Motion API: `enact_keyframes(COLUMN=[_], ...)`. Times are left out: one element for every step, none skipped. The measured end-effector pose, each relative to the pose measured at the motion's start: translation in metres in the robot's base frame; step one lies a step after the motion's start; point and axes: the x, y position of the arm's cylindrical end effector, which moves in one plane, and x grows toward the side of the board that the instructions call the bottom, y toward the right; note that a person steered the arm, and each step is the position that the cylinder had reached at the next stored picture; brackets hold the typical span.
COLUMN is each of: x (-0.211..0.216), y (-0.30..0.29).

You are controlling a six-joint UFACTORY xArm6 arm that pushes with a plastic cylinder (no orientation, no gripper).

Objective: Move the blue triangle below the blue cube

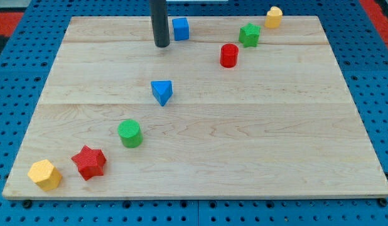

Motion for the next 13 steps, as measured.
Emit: enact_keyframes(x=[0.036, 0.061, 0.111, 0.148, 0.154, 0.113, 0.089, 0.102, 0.102, 0.1, 0.072, 0.043, 0.046], y=[0.019, 0.06, 0.065, 0.063, 0.028, 0.021, 0.012, 0.01, -0.03, -0.069, -0.074, -0.086, -0.126])
